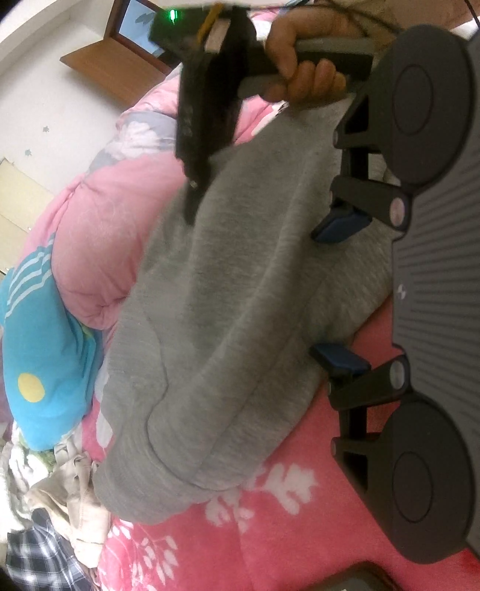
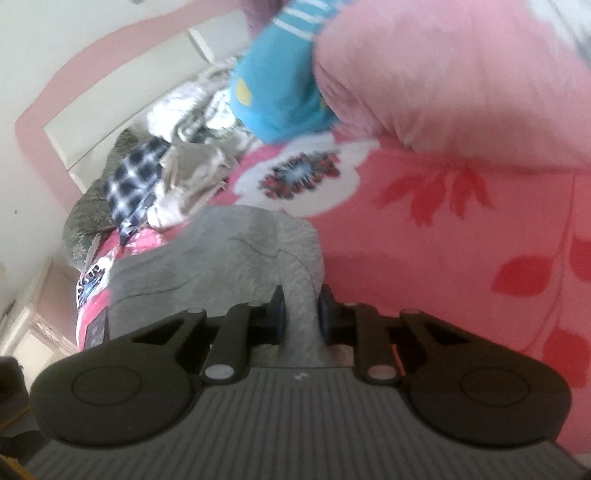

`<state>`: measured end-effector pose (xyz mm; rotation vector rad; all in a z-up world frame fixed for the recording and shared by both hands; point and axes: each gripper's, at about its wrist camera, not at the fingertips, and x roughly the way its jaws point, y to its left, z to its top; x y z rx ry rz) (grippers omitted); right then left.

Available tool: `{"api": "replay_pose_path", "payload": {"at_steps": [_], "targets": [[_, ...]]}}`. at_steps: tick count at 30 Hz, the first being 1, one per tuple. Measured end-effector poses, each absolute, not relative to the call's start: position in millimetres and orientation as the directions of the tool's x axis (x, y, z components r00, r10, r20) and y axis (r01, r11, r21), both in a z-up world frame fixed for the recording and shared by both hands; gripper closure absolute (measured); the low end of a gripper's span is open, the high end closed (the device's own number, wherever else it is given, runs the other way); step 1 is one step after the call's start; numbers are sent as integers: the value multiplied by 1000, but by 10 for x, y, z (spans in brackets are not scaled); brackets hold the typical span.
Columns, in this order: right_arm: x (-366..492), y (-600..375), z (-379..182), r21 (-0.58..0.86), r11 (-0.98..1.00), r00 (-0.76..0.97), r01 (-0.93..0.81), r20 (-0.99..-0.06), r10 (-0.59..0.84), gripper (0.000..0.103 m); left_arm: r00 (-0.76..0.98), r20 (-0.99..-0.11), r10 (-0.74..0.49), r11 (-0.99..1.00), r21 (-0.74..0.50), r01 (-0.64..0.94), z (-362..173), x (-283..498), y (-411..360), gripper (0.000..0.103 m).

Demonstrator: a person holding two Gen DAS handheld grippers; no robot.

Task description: Fold clothes

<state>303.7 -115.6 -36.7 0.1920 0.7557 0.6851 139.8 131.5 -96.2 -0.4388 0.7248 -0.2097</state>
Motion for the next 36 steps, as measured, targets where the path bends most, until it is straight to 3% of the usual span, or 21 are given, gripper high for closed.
{"api": "replay_pose_path", "payload": {"at_steps": [7,13,20,30,33,35,36], "targets": [[2605,-1020,16,280,734,566,-619,-489,664,88,751,-577,-322,886,-463,25,-823,1181,1391,42],[2122,-926,138,186,692,568,-697,-445,692,88,813,-478,-332,850,-526,38,-590,892,1596,42],[1380,-591,-53,-8,582,505,-813,-508,698,88,856,-372,-359,803,-591,80,-342,742,1728,34],[751,-454,-335,-168,497,502,-851,-537,678,88,842,-433,-323,830,-557,31,-394,793,1565,31],[620,-463,-409,-200,479,504,-854,-540,674,88,845,-454,-283,842,-540,-8,-435,802,1571,34],[569,-493,-433,-197,479,503,-855,-536,678,85,837,-478,-266,846,-532,-35,-475,822,1579,50],[563,-526,-435,-187,485,503,-854,-533,680,84,831,-489,-265,844,-534,-45,-501,832,1590,53]]}}
